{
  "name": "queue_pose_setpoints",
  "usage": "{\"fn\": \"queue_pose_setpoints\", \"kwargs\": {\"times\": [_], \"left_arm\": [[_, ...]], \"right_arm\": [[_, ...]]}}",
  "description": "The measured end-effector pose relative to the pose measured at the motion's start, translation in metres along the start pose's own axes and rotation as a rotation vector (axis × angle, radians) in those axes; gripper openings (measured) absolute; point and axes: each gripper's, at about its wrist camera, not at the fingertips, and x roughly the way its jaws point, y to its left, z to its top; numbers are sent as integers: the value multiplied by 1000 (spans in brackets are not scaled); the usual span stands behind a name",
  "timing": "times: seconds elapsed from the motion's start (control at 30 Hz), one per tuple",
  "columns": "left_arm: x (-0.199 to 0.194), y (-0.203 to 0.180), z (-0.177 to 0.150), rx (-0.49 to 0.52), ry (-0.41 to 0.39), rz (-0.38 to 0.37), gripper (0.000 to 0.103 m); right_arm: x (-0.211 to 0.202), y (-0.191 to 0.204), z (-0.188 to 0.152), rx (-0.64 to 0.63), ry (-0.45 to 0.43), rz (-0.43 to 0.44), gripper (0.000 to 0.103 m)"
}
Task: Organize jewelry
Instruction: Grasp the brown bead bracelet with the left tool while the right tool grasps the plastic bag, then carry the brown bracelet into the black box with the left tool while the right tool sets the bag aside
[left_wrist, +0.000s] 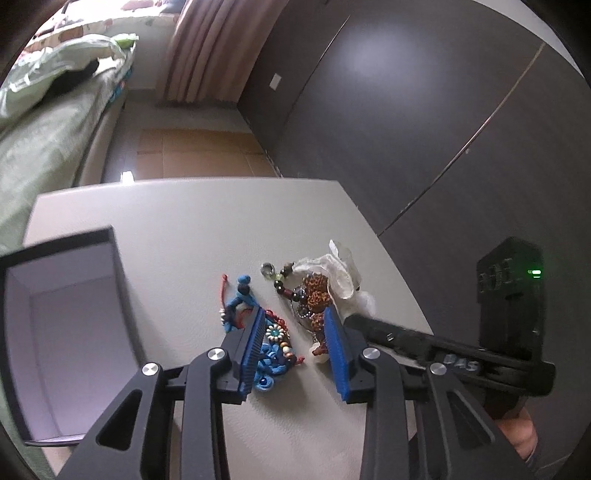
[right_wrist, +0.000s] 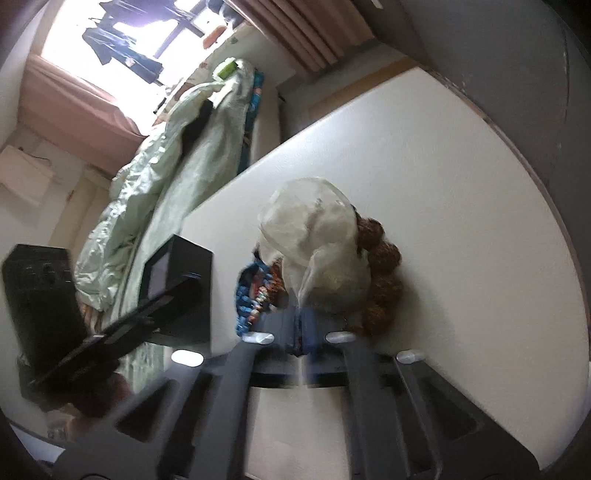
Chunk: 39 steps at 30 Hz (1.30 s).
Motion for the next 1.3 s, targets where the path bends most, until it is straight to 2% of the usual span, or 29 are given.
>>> {"fn": "queue_pose_setpoints", "kwargs": {"times": [0.13,0.33,0.47,0.67,0.7,0.73,0.77,0.83,1.03,1.3], "left_arm": [[15,-1,0,-12,35,-34,31],[31,-6,2,-28,64,-31,31],[41,-16,5,0,78,10,32],[61,-25,7,35,123,84,32],[65,-26,7,36,132,89,30],[67,-28,7,42,133,93,18],[67,-30,8,51,133,90,17],[64,-35,8,57,126,103,17],[37,-46,20,48,67,39,16],[-11,-56,37,45,-4,0,16]], "right_arm": [[-21,-7,2,29,-70,51,3],[-53,-12,6,51,-172,121,3],[-76,-17,8,43,-245,128,3],[-81,-21,9,66,-262,129,3],[-81,-19,9,67,-267,127,3],[-82,-20,10,73,-273,130,3],[-82,-21,10,77,-275,132,3],[-84,-25,11,91,-282,142,3],[-88,-27,14,112,-310,175,3],[-90,-15,16,93,-349,246,3]]}}
